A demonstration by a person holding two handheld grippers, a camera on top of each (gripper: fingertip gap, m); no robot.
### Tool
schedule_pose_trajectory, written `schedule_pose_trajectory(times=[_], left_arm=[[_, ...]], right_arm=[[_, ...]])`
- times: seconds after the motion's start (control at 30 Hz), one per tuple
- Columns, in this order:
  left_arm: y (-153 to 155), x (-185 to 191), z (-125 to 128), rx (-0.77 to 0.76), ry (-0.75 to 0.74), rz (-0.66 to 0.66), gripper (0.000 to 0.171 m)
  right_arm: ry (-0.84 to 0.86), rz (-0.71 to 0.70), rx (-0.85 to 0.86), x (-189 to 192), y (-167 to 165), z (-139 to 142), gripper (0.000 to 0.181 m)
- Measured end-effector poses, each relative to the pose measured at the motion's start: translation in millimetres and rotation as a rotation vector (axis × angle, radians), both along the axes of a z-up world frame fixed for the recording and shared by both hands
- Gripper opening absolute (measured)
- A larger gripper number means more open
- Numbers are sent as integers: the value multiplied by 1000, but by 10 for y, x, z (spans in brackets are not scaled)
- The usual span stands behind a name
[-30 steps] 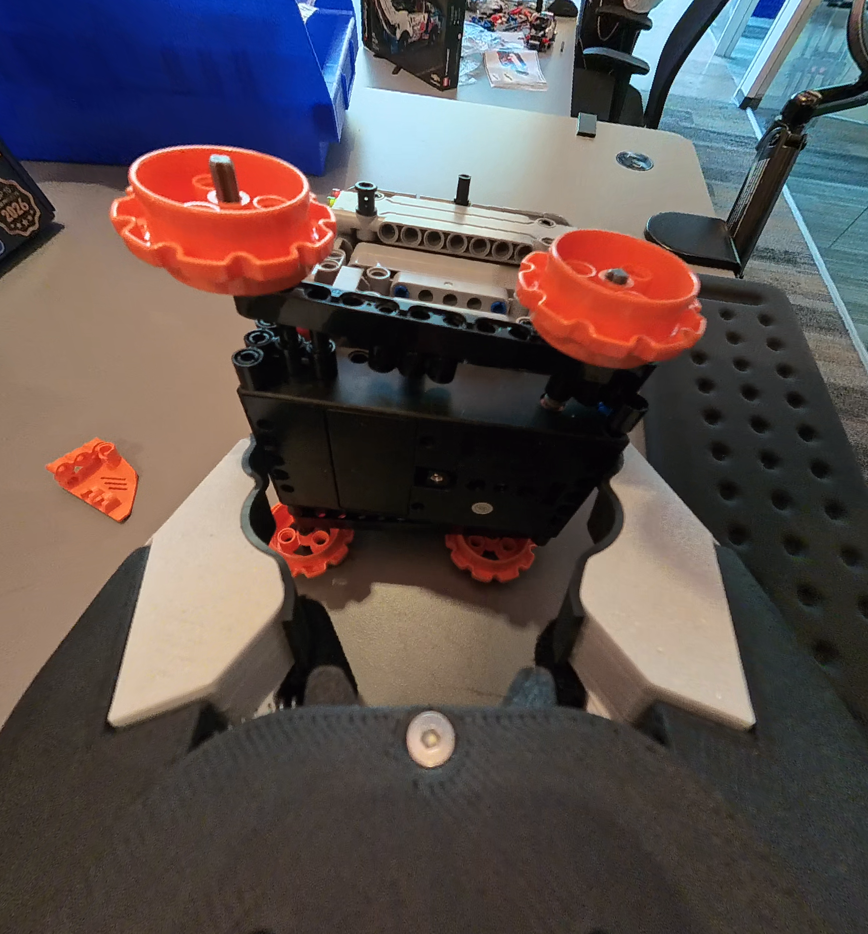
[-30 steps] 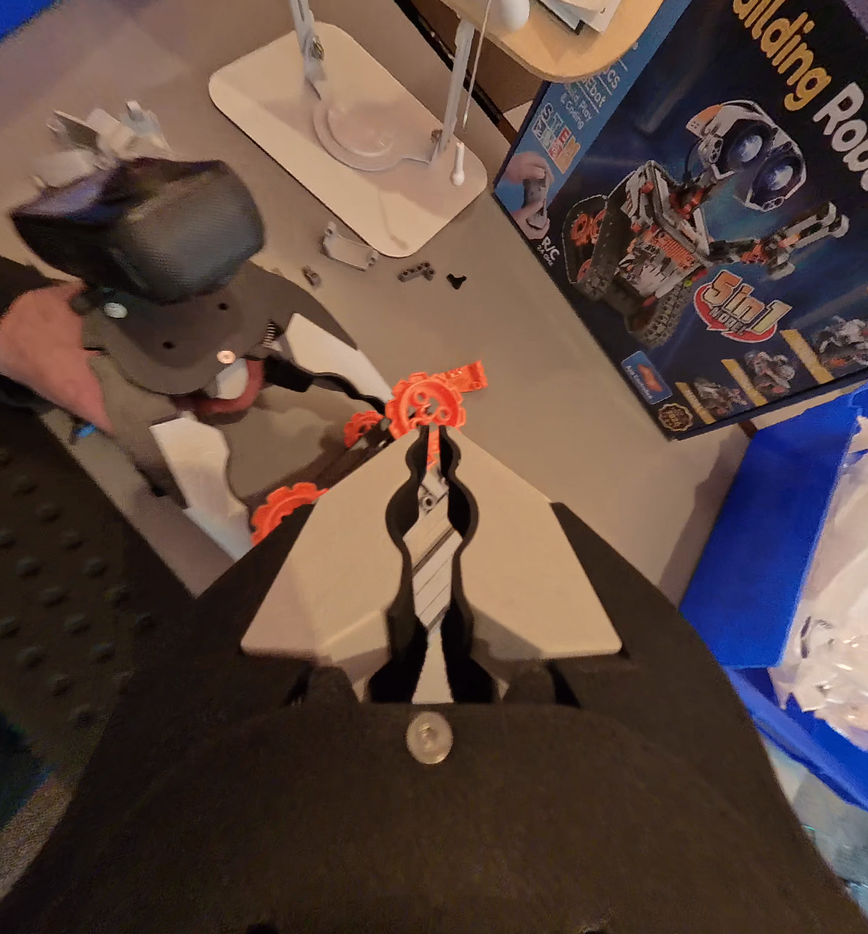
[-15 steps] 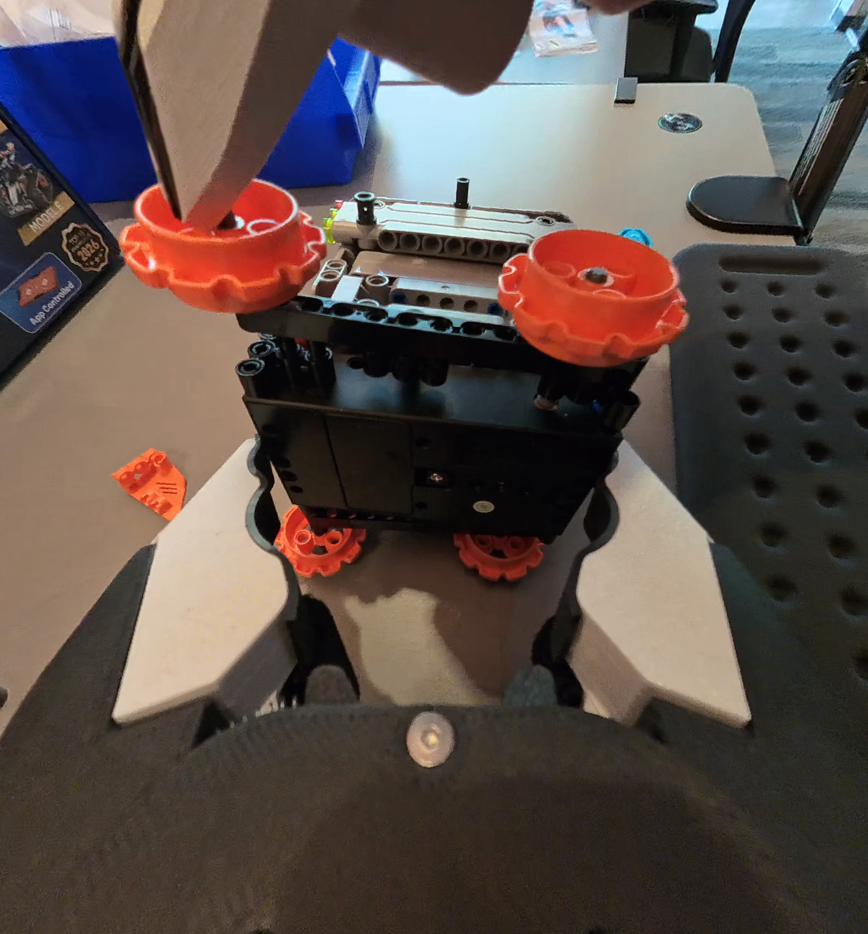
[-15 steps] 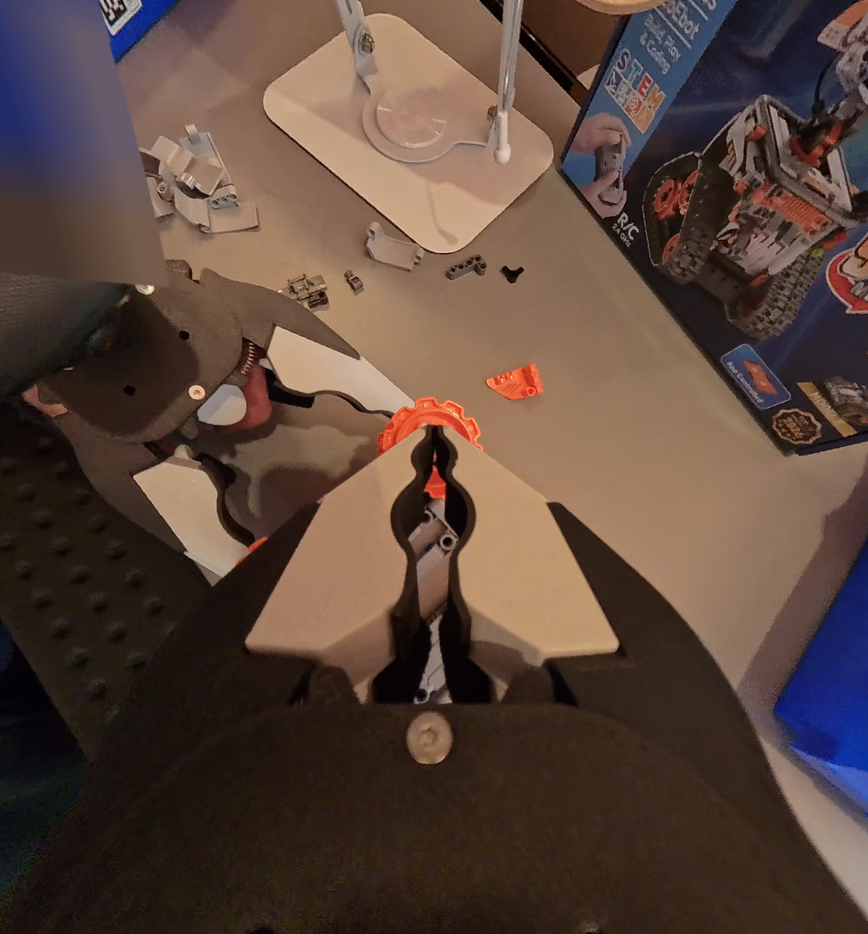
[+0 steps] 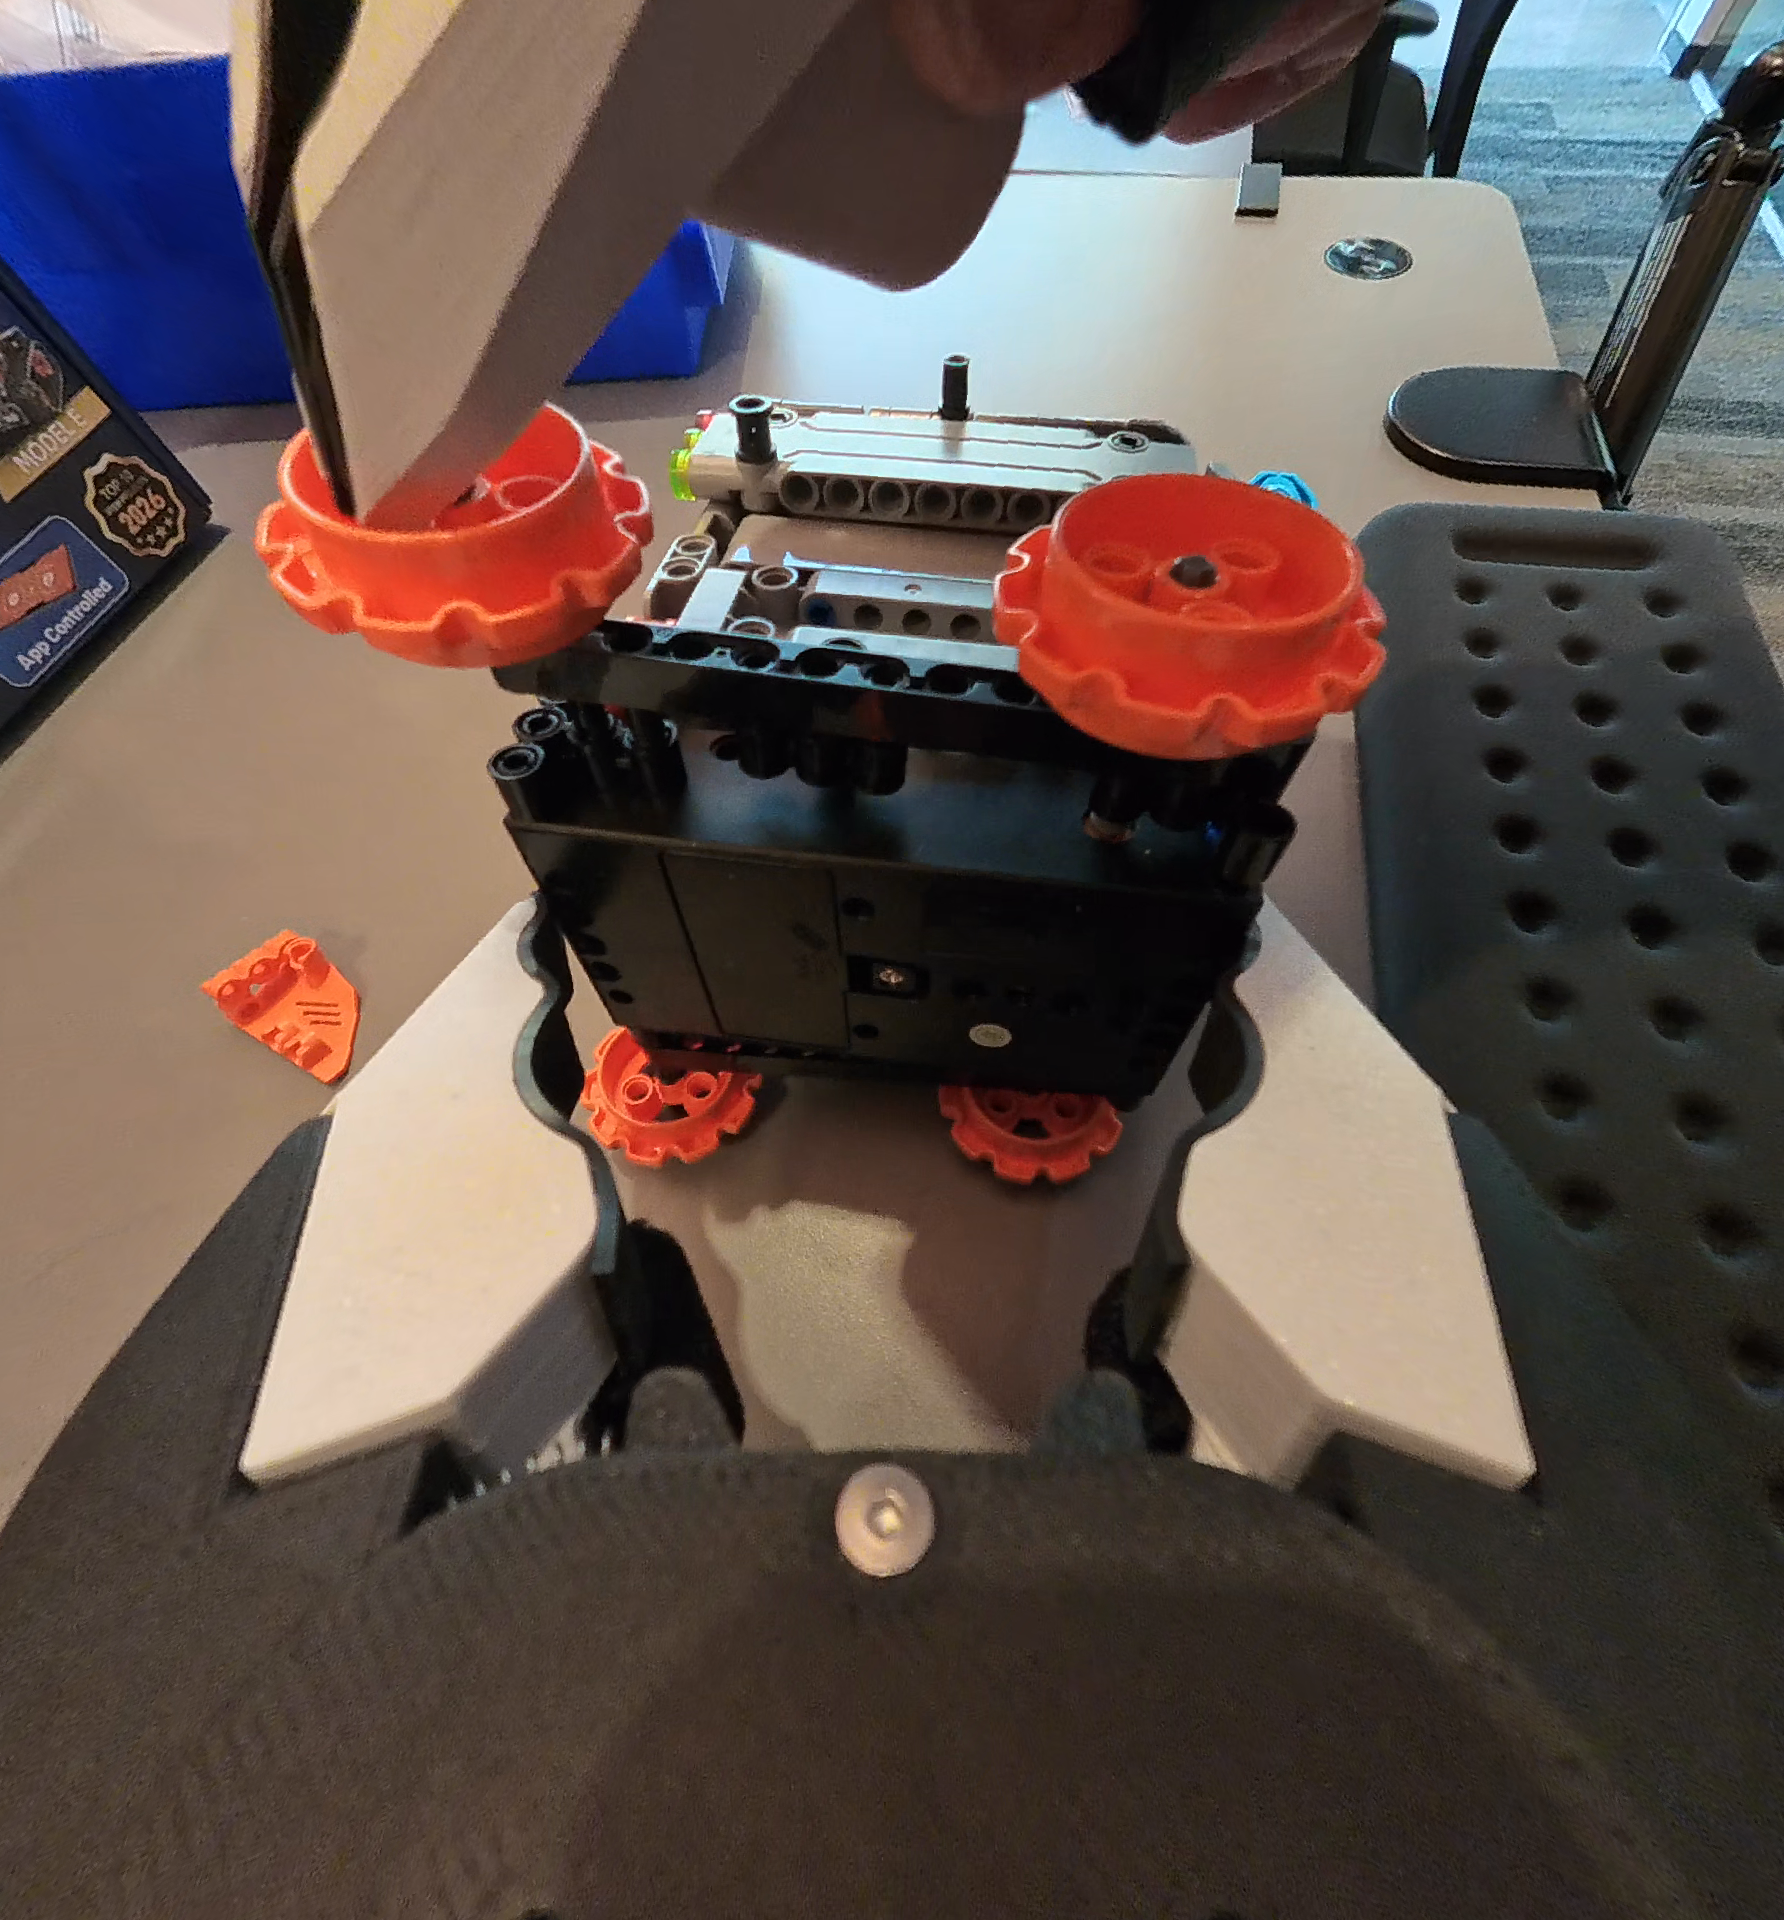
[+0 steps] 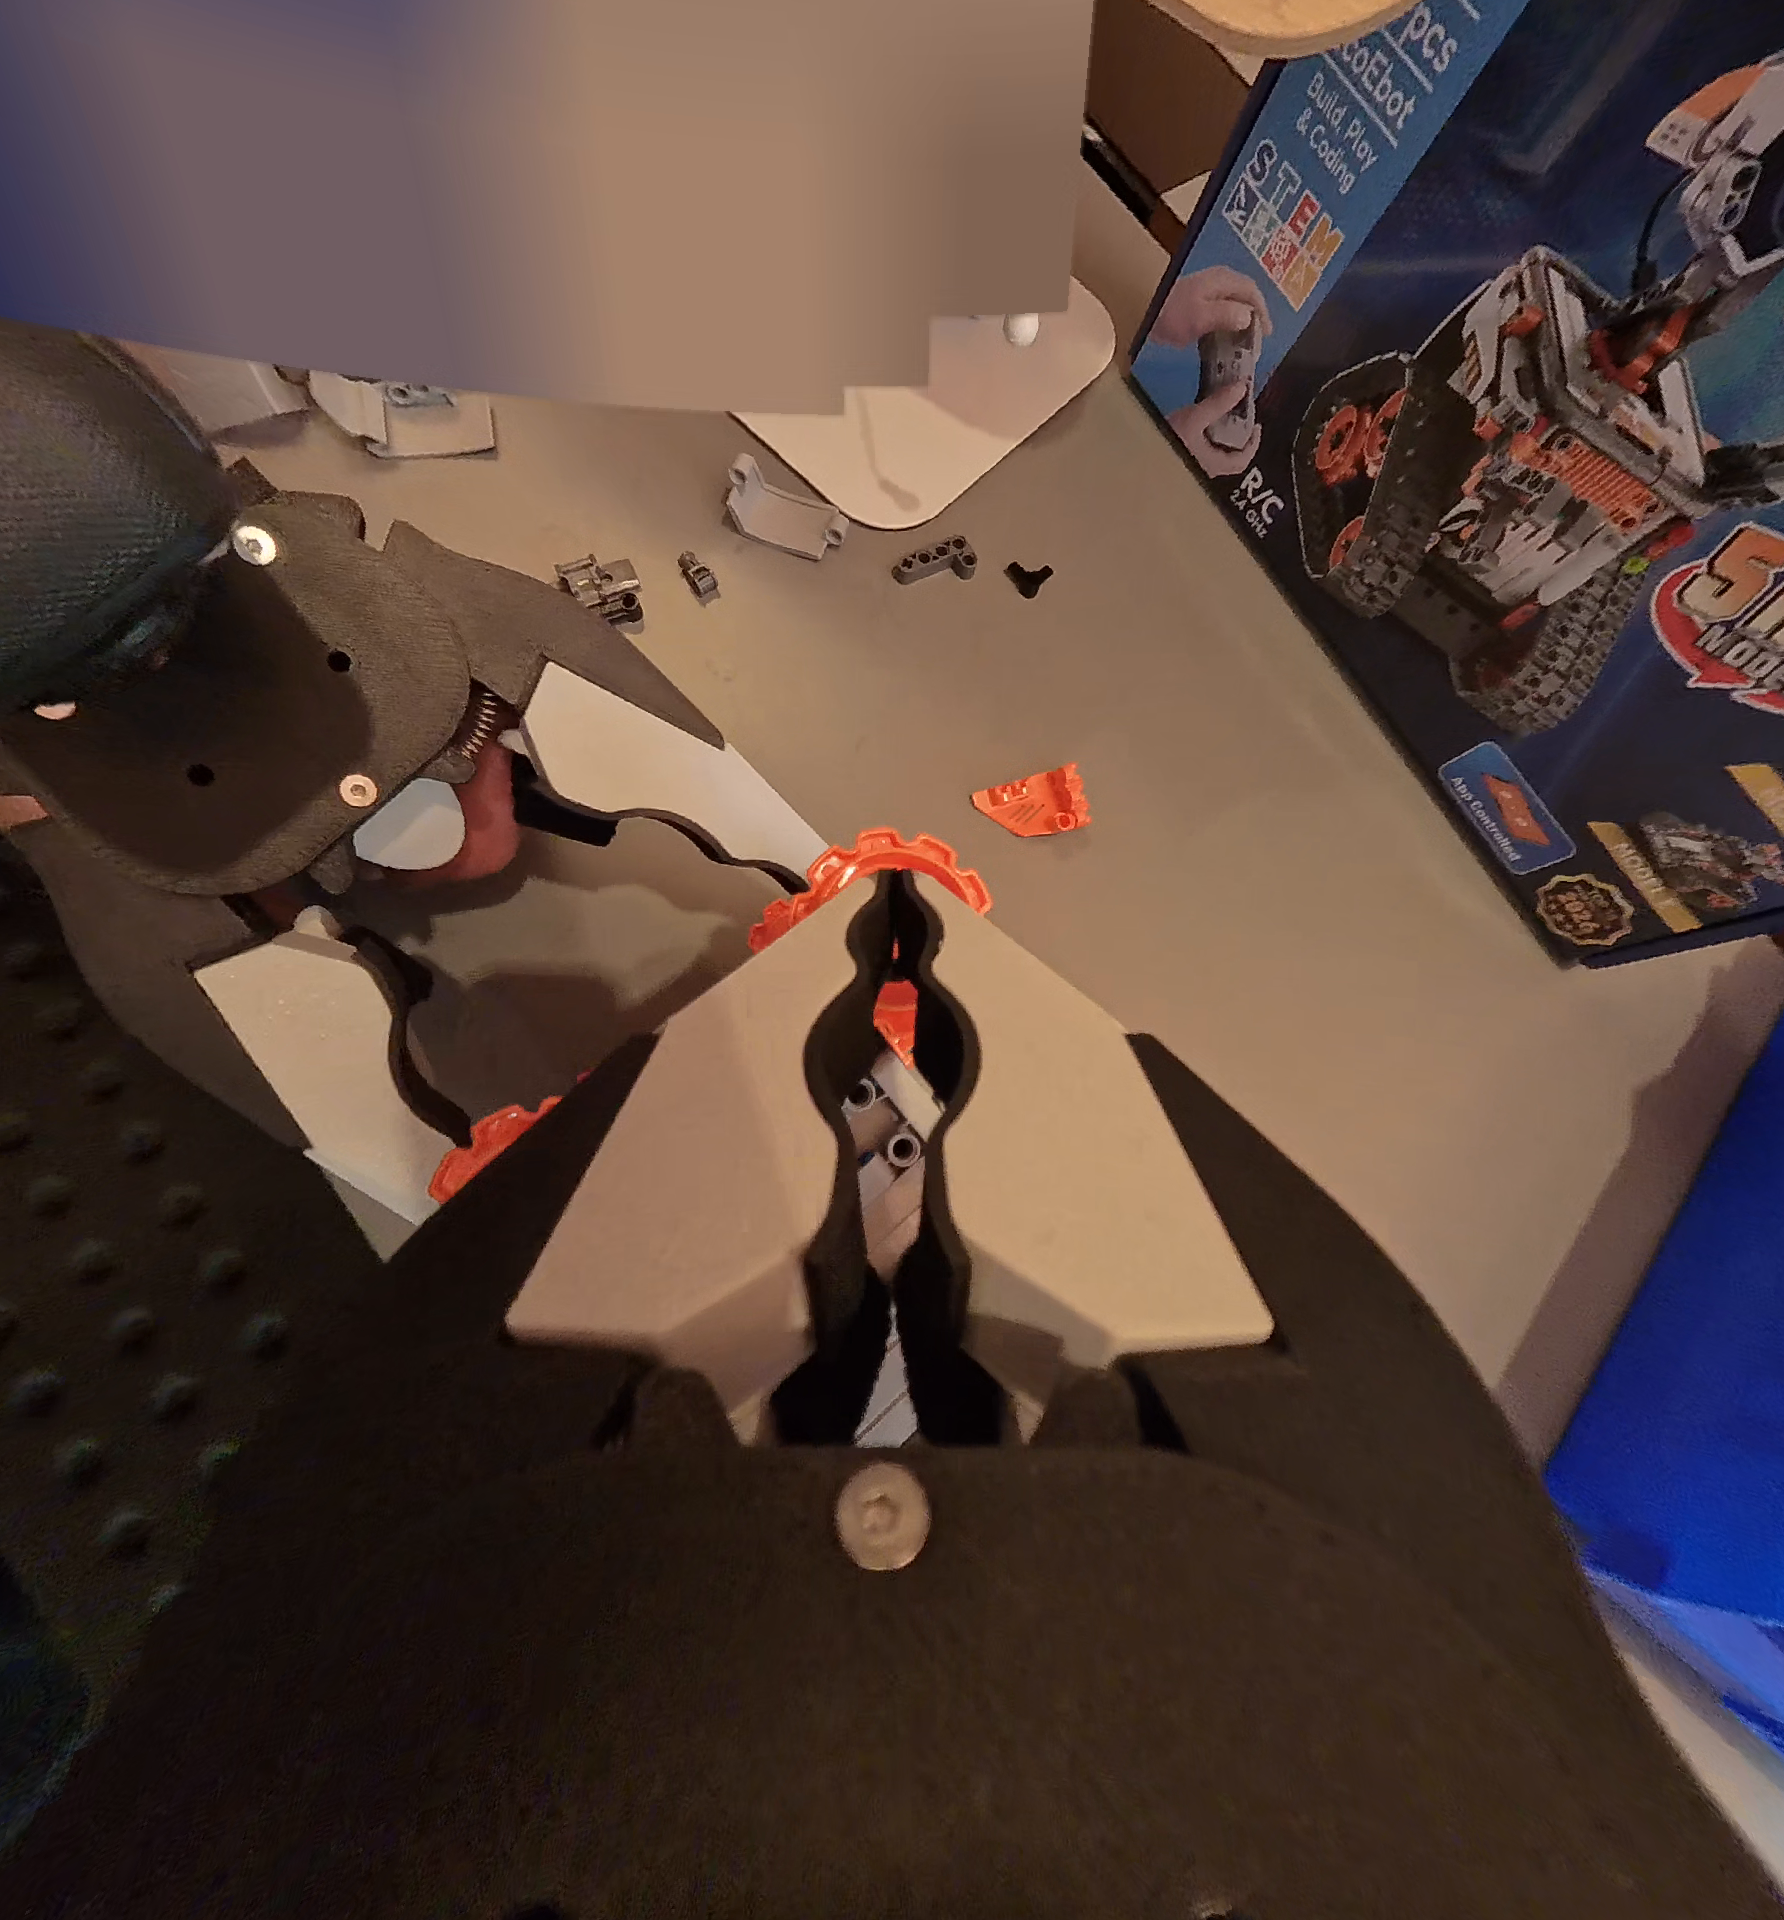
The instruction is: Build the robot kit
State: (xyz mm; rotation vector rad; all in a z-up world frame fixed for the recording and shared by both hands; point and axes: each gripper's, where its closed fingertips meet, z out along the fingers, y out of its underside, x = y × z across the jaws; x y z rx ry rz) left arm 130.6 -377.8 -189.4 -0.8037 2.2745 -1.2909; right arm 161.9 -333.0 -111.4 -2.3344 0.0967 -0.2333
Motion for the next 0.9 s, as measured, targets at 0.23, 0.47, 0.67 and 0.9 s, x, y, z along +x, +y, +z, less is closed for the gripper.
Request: schedule_pose_trajectory(times=[0.23,0.47,0.67,0.9], left_arm=[[14,17,1,-1,3,18,121],[35,90,4,15,8,82,121],[-5,119,4,36,-1,99,121],[4,123,-6,42,4,108,120]], right_arm=[[-33,-40,43,4,-4,109,12],[204,-220,2,-111,-318,-40,28],[221,-256,-38,-111,-188,-187,8],[162,-272,-105,-93,-177,-210,5]])
